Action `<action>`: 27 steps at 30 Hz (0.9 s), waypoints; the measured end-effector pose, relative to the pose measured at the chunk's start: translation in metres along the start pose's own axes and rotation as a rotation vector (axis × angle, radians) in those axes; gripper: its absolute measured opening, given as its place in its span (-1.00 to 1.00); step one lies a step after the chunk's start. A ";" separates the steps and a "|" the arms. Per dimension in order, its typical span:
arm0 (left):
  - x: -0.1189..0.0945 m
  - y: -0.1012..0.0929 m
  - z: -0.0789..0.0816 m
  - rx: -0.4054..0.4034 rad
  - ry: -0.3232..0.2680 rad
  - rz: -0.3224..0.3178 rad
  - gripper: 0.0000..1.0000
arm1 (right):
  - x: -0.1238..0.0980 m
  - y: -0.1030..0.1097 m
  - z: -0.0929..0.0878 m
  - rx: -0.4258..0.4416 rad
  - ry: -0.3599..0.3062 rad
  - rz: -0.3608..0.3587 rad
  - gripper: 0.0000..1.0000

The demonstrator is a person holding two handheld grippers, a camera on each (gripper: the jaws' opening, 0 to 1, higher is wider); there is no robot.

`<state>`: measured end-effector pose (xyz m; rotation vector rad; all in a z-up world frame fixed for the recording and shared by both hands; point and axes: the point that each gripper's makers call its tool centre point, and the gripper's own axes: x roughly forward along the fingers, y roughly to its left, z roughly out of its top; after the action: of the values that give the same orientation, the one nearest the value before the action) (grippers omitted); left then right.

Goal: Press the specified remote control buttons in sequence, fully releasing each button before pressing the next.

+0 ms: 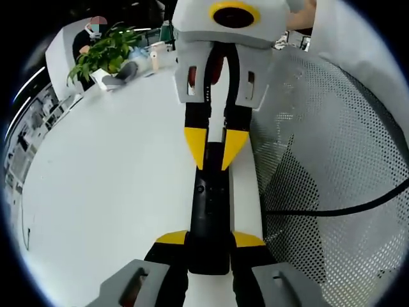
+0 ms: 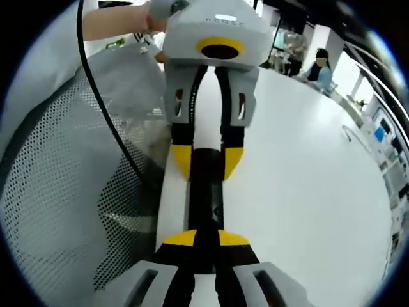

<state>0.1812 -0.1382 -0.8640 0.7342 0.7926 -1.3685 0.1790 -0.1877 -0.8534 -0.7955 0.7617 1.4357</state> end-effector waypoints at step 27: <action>-0.001 0.000 0.000 -0.016 -0.031 0.008 -0.53 | 0.002 -0.002 0.001 0.047 0.058 -0.043 -0.88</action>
<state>0.1810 -0.1382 -0.8633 0.7014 0.7746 -1.3619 0.1805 -0.1859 -0.8543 -0.8157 0.8150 1.3565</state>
